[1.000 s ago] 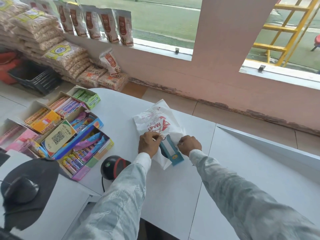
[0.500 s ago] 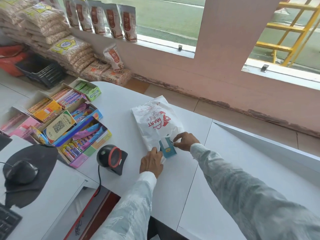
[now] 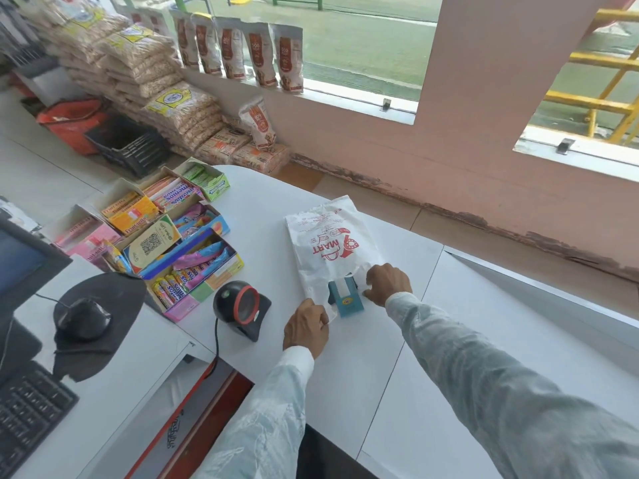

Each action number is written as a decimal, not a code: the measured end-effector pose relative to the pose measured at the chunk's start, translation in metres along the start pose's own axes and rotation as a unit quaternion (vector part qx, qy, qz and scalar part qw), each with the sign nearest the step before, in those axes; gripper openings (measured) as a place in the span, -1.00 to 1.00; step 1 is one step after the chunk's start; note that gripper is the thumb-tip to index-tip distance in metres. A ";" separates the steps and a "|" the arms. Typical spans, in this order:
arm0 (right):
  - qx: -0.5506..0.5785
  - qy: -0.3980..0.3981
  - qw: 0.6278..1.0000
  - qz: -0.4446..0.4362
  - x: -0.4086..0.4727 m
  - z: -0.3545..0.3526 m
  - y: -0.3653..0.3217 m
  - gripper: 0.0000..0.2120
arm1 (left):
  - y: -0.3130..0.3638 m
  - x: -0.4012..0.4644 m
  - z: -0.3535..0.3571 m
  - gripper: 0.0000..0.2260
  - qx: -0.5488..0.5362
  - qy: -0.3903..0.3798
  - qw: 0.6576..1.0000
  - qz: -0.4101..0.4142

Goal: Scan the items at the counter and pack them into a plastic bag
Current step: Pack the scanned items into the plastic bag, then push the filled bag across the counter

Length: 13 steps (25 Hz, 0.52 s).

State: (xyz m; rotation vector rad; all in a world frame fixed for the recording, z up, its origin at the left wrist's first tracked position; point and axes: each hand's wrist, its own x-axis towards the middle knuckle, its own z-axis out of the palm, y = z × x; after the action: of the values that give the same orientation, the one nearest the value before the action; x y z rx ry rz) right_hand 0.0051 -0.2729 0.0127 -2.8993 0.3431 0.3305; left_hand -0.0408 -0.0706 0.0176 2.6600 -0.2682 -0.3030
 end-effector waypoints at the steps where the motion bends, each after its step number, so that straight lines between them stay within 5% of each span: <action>1: -0.025 0.016 0.999 -0.014 0.000 0.004 -0.002 -0.86 | -0.002 -0.001 0.000 -0.95 -0.001 0.000 1.000 0.000; 5: -0.062 0.008 0.997 -0.049 -0.005 0.003 -0.008 -0.86 | -0.006 0.003 -0.015 -0.94 0.008 -0.006 1.000 0.023; 13: 0.273 -0.025 0.961 0.042 0.027 -0.125 -0.004 -0.79 | 0.021 0.068 -0.138 -0.92 0.063 0.033 0.990 0.119</action>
State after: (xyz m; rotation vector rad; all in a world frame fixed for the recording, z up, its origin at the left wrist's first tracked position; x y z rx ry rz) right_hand 0.0565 -0.3031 0.1255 -2.3368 0.4656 0.2687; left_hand 0.0563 -0.0491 0.1363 2.7191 -0.5967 -0.1237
